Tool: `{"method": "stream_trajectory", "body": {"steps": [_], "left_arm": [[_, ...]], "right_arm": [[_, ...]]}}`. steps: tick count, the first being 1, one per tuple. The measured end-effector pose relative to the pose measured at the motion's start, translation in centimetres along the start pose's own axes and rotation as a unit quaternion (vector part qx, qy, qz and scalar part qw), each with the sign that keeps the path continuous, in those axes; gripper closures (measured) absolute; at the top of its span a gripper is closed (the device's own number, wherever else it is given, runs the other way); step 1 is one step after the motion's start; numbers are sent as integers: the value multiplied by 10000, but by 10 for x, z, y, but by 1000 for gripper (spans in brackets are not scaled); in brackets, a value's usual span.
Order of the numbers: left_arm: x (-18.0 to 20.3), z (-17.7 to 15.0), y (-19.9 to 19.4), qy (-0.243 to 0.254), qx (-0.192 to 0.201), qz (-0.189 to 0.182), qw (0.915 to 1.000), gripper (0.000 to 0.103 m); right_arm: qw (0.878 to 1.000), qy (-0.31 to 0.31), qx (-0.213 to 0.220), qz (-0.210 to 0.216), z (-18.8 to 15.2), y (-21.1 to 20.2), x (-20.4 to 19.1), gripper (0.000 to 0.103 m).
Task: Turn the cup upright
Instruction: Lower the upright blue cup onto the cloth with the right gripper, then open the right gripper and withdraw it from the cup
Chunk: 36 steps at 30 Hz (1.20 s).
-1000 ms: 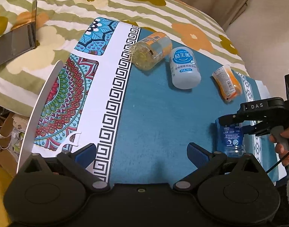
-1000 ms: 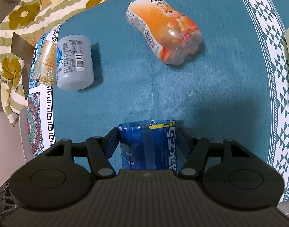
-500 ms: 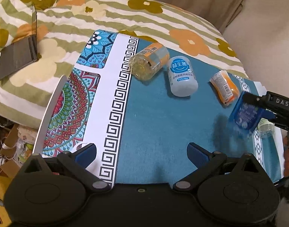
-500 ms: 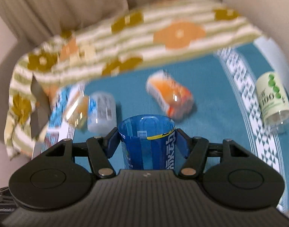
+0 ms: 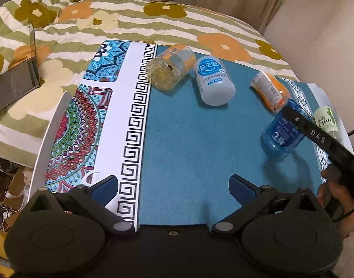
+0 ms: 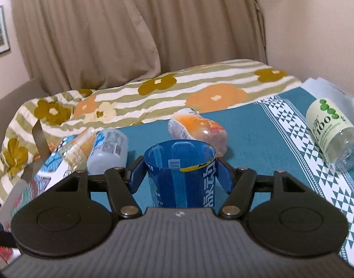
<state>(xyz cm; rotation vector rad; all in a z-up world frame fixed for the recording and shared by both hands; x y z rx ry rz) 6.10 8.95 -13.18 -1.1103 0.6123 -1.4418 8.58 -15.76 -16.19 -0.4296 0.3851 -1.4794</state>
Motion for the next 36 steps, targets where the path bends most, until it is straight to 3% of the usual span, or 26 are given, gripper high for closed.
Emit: {"method": "stream_trajectory", "body": {"steps": [15, 17, 20, 27, 31, 36], "left_arm": [[10, -8, -1, -26, -97, -61, 9999, 0], [10, -8, -2, -45, -82, -35, 10000, 0], [10, -8, -6, -77, 39, 67, 9999, 0], [24, -7, -20, 41, 255, 134, 9996, 0], [41, -3, -36, 143, 456, 64, 9988, 0], [65, 1, -64, 344, 912, 98, 9952, 0]], "right_arm": [[9985, -511, -179, 93, -10, -14, -14, 23], [9984, -511, -217, 130, -10, -14, -15, 18], [9984, -477, -286, 116, -9, -13, -13, 0], [9962, -537, -668, 181, -4, -21, -4, 0], [9942, -668, -822, 208, 13, -52, 3, 0], [9885, -738, -1318, 112, 35, -89, 17, 0]]}}
Point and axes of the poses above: each gripper's, at about its wrist camera, not at the fingertips, and y roughly the way its jaws point, x to its right, z to its top, the point moved 5 cm from there along y, roughly the way its jaws point, and after that the axes turned 14 degrees about -y, right-handed, at the moved point
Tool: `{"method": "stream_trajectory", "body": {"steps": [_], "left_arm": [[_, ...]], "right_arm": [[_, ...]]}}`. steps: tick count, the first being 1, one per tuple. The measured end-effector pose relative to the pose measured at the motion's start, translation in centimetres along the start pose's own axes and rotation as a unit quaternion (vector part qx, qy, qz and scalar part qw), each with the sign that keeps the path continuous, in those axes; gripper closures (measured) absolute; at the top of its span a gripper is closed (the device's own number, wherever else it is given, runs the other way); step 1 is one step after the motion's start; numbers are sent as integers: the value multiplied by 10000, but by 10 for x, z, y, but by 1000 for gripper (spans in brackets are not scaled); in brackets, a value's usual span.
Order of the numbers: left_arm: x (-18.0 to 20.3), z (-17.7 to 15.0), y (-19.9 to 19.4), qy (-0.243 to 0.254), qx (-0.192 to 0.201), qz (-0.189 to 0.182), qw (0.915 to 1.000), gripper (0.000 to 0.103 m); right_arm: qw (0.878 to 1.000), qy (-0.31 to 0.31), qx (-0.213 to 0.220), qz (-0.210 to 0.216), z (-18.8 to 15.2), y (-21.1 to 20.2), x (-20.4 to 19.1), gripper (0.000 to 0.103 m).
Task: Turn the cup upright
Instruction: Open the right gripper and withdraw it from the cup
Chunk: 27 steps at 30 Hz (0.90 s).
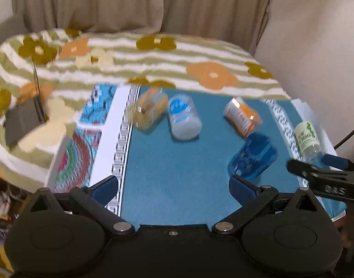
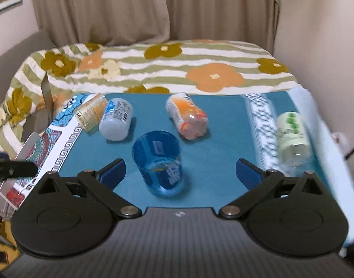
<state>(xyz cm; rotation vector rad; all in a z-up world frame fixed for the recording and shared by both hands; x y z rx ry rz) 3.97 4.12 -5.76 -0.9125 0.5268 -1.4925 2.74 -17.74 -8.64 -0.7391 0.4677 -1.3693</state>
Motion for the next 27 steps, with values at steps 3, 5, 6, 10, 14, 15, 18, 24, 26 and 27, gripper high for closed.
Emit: {"method": "stream_trajectory", "body": {"steps": [3, 5, 6, 10, 14, 15, 18, 24, 26, 27], "left_arm": [[12, 1, -12, 194, 267, 227, 9992, 0], [20, -1, -17, 278, 346, 260, 9987, 0], [23, -3, -19, 304, 381, 253, 9985, 0], [34, -9, -24, 391, 429, 236, 9980, 0], [42, -13, -26, 409, 511, 209, 9976, 0], [43, -14, -27, 415, 518, 203, 9976, 0], [48, -15, -28, 470, 565, 199, 9971, 0], [53, -17, -30, 510, 601, 179, 9967, 0], [54, -18, -31, 536, 616, 188, 9965, 0], [54, -18, -32, 545, 621, 190, 9964, 0]], "right_arm": [[9987, 152, -489, -26, 2, -16, 13, 0], [9982, 267, -545, 26, 2, -26, 20, 0], [9979, 308, -570, 32, 1, -31, 24, 0], [9971, 310, -694, -84, -2, -38, 35, 0], [9970, 296, -711, -120, -9, -42, 40, 0], [9968, 301, -725, -135, -11, -43, 40, 0], [9967, 337, -728, -152, -16, -46, 42, 0], [9968, 341, -692, -183, -19, -50, 43, 0], [9969, 346, -673, -193, -18, -52, 43, 0], [9970, 343, -671, -202, -19, -53, 44, 0]]}}
Point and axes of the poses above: each gripper's, at about its wrist camera, not at the fingertips, and y roughly the way its jaws point, x to its right, z to its top, the point moved 5 cm from there along y, roughly the way its jaws point, and after that the axes turned 14 degrees about -y, right-handed, at the moved point
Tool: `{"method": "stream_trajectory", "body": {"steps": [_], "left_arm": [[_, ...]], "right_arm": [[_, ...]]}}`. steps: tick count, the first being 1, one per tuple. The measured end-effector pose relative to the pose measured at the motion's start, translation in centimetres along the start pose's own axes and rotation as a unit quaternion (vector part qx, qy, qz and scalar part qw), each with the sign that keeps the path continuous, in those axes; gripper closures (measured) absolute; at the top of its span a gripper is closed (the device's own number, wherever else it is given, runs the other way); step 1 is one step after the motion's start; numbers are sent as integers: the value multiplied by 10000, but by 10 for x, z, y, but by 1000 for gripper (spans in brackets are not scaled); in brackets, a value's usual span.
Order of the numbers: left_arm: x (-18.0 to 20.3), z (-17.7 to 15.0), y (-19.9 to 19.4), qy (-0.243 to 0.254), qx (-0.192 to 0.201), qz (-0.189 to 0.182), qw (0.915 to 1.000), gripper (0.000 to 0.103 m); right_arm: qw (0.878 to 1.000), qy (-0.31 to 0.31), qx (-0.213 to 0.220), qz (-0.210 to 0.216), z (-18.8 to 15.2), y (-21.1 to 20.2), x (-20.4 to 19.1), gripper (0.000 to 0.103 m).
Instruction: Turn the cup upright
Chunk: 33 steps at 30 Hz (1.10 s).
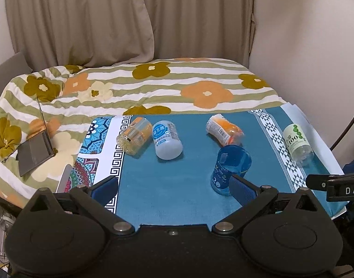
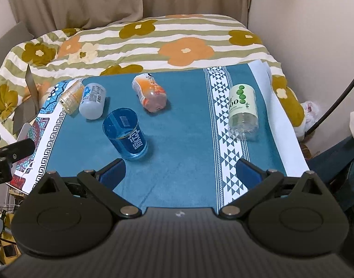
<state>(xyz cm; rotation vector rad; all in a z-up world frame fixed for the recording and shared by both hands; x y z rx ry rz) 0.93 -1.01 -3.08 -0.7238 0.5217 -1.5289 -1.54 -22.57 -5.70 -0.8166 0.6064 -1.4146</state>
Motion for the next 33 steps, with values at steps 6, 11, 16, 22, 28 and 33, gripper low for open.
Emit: {"method": "stream_trajectory", "body": {"steps": [6, 11, 16, 22, 28, 33], "left_arm": [[1, 0, -2, 31, 17, 14, 10000, 0], [0, 0, -2, 43, 26, 16, 10000, 0], [-2, 1, -3, 43, 47, 20, 10000, 0], [-4, 1, -3, 46, 31, 1, 10000, 0], [-6, 2, -1, 38, 27, 7, 10000, 0], [-6, 3, 0, 44, 23, 6, 10000, 0]], "right_arm": [[10000, -7, 5, -11, 1, -1, 1, 0], [10000, -10, 5, -2, 2, -1, 0, 0], [10000, -24, 17, -1, 3, -2, -2, 0], [10000, -22, 11, -3, 4, -1, -4, 0], [10000, -27, 19, -1, 4, -1, -4, 0], [10000, -26, 14, -5, 5, 0, -5, 0]]}}
Point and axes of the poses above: each gripper's, at about its wrist camera, not at the fingertips, and y roughly the way its jaws point, x to its right, z to its top, the point moved 5 cm from there along y, roughly the way its jaws point, and after that the axes turned 14 degrees about -y, right-handed, at the moved point
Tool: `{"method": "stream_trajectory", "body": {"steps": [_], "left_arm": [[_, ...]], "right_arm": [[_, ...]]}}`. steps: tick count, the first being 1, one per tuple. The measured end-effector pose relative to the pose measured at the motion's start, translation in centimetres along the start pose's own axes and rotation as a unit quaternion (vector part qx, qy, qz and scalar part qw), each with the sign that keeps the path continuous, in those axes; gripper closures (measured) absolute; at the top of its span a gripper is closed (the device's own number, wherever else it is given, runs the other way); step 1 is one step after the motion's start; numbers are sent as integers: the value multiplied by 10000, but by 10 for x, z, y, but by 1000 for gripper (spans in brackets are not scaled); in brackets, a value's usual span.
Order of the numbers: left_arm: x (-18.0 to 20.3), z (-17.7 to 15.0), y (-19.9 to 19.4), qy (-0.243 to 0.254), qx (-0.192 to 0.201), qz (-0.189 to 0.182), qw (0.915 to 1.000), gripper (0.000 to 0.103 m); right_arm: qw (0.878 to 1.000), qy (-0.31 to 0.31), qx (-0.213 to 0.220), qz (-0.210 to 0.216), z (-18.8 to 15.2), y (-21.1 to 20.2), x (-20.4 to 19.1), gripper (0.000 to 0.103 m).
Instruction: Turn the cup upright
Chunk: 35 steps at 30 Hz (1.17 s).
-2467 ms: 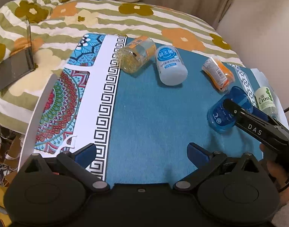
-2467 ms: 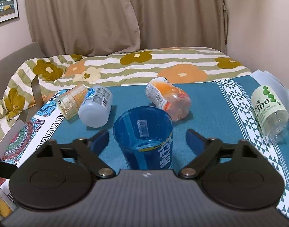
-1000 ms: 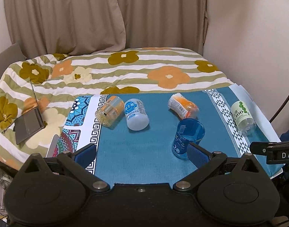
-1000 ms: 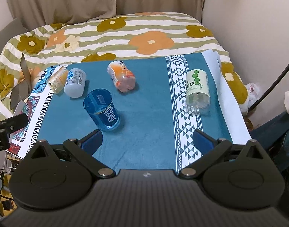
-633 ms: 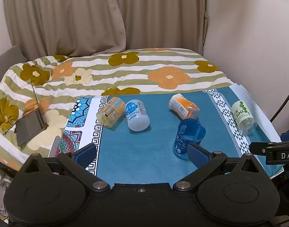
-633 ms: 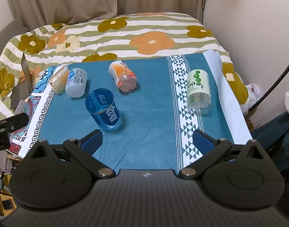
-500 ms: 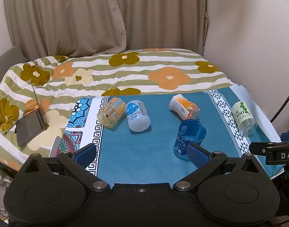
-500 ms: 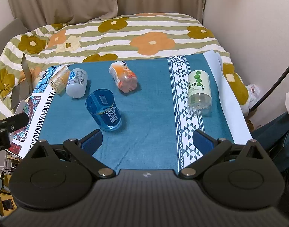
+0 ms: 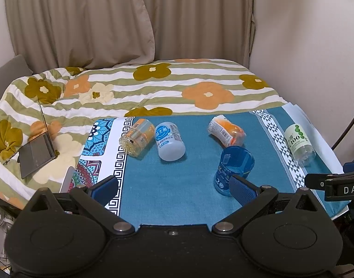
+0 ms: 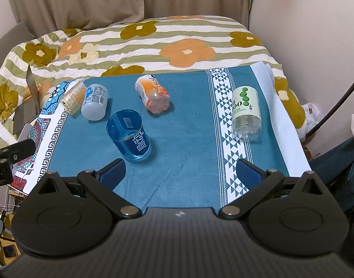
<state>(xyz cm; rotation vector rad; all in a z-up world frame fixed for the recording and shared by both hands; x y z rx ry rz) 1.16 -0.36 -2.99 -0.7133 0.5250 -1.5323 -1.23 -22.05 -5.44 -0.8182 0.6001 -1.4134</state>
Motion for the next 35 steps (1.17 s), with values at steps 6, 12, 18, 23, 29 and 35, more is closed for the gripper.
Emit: {"method": "stream_trajectory", "body": {"steps": [6, 12, 18, 23, 29, 35], "left_arm": [[0, 0, 0, -2, -4, 0, 10000, 0], [0, 0, 0, -2, 1, -2, 10000, 0], [-1, 0, 2, -6, -24, -2, 10000, 0], [-4, 2, 5, -26, -2, -37, 10000, 0], [-9, 5, 9, -100, 54, 52, 9999, 0], [-11, 8, 11, -155, 112, 121, 9997, 0]], "right_arm": [[10000, -4, -3, -2, 0, 0, -1, 0], [10000, -4, -2, -3, 1, 1, -1, 0], [10000, -2, -8, -4, 1, 1, -2, 0], [10000, -2, -19, -6, 2, 2, -3, 0], [10000, -9, -33, -5, 2, 3, -3, 0], [9999, -56, -83, 54, 3, 11, -6, 0]]}}
Point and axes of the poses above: each gripper's, at about its wrist camera, not at the fingertips, and y roughly the way its jaws point, x to its right, z to its top, the point moved 5 cm from there along y, roughly the way its jaws point, and after that the axes turned 14 degrees about -y, right-handed, at the moved point
